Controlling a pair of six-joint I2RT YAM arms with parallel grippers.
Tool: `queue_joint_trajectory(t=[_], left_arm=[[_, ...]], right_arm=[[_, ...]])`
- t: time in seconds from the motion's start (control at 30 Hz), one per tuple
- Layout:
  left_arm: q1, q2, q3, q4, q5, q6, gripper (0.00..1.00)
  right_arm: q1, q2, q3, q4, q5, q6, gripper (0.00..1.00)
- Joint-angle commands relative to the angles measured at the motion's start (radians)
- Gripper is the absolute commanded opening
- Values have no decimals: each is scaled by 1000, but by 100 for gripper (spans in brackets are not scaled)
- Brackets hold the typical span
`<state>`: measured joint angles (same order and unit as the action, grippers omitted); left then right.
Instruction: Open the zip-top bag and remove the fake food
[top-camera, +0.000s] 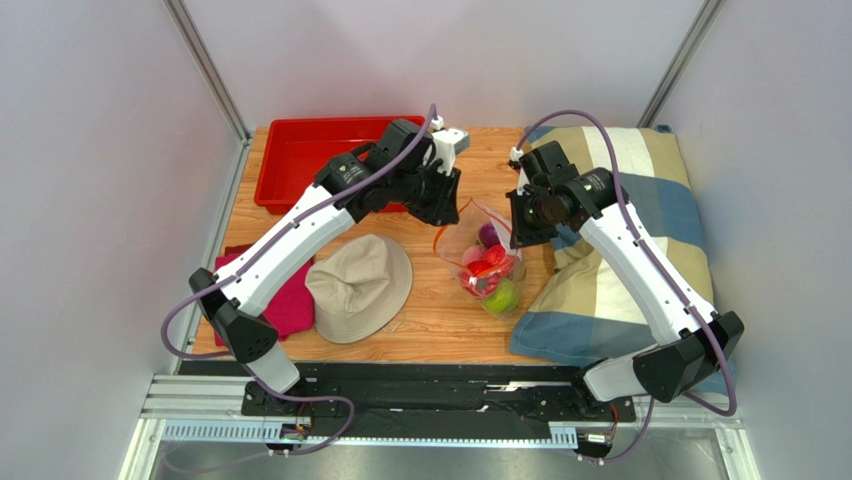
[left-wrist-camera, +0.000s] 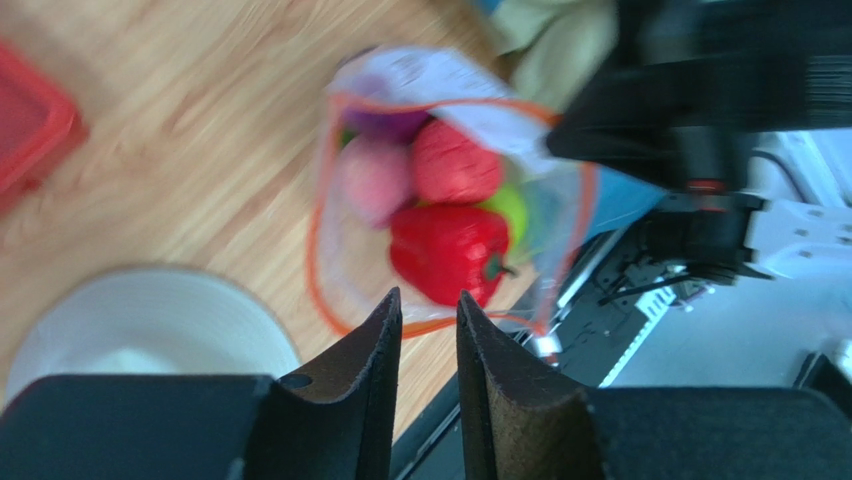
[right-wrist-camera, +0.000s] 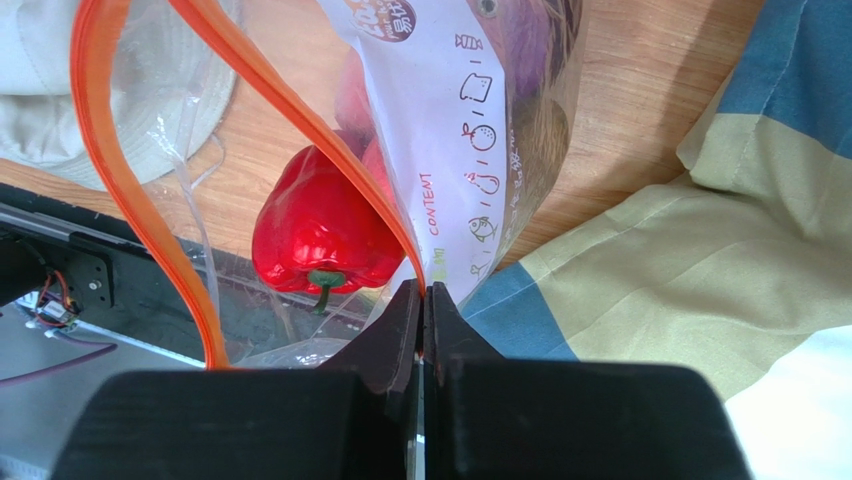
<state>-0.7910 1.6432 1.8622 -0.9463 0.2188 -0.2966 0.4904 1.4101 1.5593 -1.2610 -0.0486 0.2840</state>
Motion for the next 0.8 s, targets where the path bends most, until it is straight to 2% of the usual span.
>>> queue_joint_trajectory(t=[0.0, 0.07, 0.17, 0.5, 0.57, 0.63, 0.73, 0.77], left_arm=[[-65, 21, 57, 76, 72, 65, 33], [-65, 67, 66, 54, 99, 60, 37], [-66, 136, 58, 46, 146, 63, 47], [-67, 184, -40, 153, 135, 74, 47], [-68, 185, -69, 158, 154, 71, 56], [-71, 167, -101, 179, 192, 80, 72], [-77, 121, -181, 210, 212, 93, 91], [-77, 113, -214, 213, 220, 96, 92]], right_arm=[[2, -7, 48, 0, -46, 18, 0], [2, -7, 47, 5, -69, 26, 0], [2, -11, 44, 11, -86, 35, 0], [-12, -20, 13, 34, -145, 52, 0], [-21, -22, 2, 40, -168, 60, 0], [-30, -28, -2, 43, -172, 60, 0], [-44, -34, -19, 46, -186, 57, 0], [-49, -36, -24, 49, -192, 57, 0]])
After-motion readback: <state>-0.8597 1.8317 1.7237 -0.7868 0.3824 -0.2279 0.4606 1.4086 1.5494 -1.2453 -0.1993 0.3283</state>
